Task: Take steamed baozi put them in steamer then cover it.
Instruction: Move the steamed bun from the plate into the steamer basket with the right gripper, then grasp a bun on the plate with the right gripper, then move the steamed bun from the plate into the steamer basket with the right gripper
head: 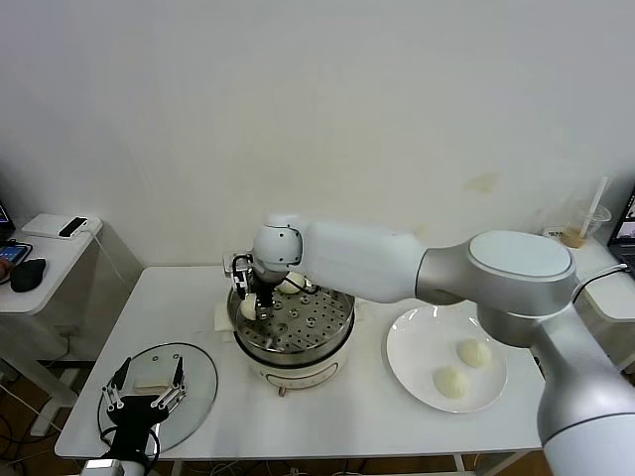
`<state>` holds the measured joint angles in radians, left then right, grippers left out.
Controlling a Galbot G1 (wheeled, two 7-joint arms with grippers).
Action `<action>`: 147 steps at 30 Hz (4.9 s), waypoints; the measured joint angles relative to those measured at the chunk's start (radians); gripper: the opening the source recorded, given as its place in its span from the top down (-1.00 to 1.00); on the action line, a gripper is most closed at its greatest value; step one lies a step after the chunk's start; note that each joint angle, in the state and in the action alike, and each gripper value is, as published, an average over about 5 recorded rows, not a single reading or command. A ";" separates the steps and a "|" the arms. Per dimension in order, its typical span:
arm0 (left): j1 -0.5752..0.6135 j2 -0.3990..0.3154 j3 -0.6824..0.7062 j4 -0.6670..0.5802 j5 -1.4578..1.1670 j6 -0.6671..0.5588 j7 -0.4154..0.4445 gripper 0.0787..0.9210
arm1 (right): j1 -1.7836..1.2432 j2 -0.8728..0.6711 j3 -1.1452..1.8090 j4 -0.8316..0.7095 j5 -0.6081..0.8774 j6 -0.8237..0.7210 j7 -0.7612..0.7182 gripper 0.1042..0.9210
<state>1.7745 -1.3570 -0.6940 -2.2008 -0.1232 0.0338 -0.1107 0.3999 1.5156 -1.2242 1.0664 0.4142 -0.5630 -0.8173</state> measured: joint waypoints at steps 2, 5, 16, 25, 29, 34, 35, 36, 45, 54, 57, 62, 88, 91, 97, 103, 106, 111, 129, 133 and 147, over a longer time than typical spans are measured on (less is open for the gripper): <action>0.001 -0.001 0.000 -0.002 -0.001 0.000 0.000 -0.77 | 0.000 0.000 0.002 -0.001 -0.007 0.005 -0.007 -0.51; 0.003 -0.002 -0.001 -0.007 -0.002 0.000 0.000 -0.77 | 0.005 -0.005 0.008 0.000 -0.018 0.013 -0.019 -0.68; 0.012 0.008 -0.012 -0.015 -0.015 0.004 0.006 -0.77 | 0.122 -0.123 0.007 0.112 -0.047 0.057 -0.116 -0.76; 0.018 0.017 -0.020 -0.034 -0.026 0.011 0.007 -0.77 | 0.244 -0.386 -0.038 0.327 -0.090 0.096 -0.195 -0.76; 0.019 0.020 -0.022 -0.033 -0.030 0.013 0.007 -0.77 | 0.259 -0.541 -0.053 0.428 -0.133 0.120 -0.222 -0.76; 0.023 0.017 -0.013 -0.030 -0.027 0.014 0.008 -0.77 | 0.232 -0.740 -0.055 0.538 -0.208 0.153 -0.249 -0.76; 0.025 0.017 -0.011 -0.030 -0.026 0.014 0.008 -0.77 | 0.218 -0.779 -0.051 0.556 -0.225 0.160 -0.252 -0.76; 0.026 0.017 -0.010 -0.030 -0.026 0.014 0.008 -0.77 | 0.203 -0.816 -0.046 0.573 -0.243 0.167 -0.254 -0.76; 0.028 0.009 0.002 -0.023 -0.010 0.013 0.008 -0.77 | -0.075 -1.065 0.138 0.657 -0.388 0.213 -0.258 -0.76; 0.047 0.001 -0.002 -0.019 0.002 0.009 0.006 -0.77 | -0.418 -1.142 0.383 0.662 -0.492 0.241 -0.239 -0.76; 0.050 -0.001 -0.005 -0.016 0.004 0.008 0.006 -0.77 | -0.496 -1.143 0.437 0.653 -0.516 0.250 -0.231 -0.76; 0.049 -0.002 -0.011 -0.012 0.005 0.008 0.006 -0.77 | -0.575 -1.126 0.490 0.626 -0.538 0.257 -0.218 -0.76; 0.031 -0.009 -0.029 0.020 0.022 -0.002 0.001 -0.77 | -0.595 -0.985 0.452 0.486 -0.559 0.245 -0.194 -0.55; 0.030 -0.010 -0.028 0.020 0.023 -0.002 0.000 -0.77 | -0.590 -0.980 0.445 0.478 -0.558 0.244 -0.197 -0.41; 0.029 -0.010 -0.024 0.020 0.023 -0.002 0.000 -0.77 | -0.575 -0.977 0.434 0.469 -0.552 0.243 -0.205 -0.18; 0.027 -0.010 -0.023 0.020 0.023 -0.002 -0.001 -0.77 | -0.543 -0.985 0.421 0.477 -0.536 0.244 -0.223 -0.12; 0.025 -0.008 -0.023 0.020 0.022 -0.002 -0.002 -0.77 | -0.512 -0.992 0.414 0.482 -0.524 0.247 -0.236 -0.12; 0.022 -0.004 -0.020 0.020 0.019 -0.002 -0.002 -0.77 | -0.431 -0.999 0.405 0.483 -0.490 0.251 -0.255 -0.12; 0.010 0.008 -0.020 0.014 0.013 0.001 -0.001 -0.77 | 0.000 -0.829 0.261 0.400 -0.319 0.247 -0.244 -0.14; 0.011 0.007 -0.026 0.021 0.013 0.002 -0.001 -0.77 | 0.070 -0.736 0.231 0.362 -0.291 0.248 -0.232 -0.14; 0.016 -0.003 -0.050 0.025 0.011 0.001 -0.001 -0.77 | 0.129 -0.436 0.123 0.275 -0.268 0.338 -0.202 -0.15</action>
<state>1.7904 -1.3599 -0.7442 -2.1760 -0.1123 0.0351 -0.1113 0.5285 1.0798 -1.1008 1.3416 0.1459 -0.2246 -1.0197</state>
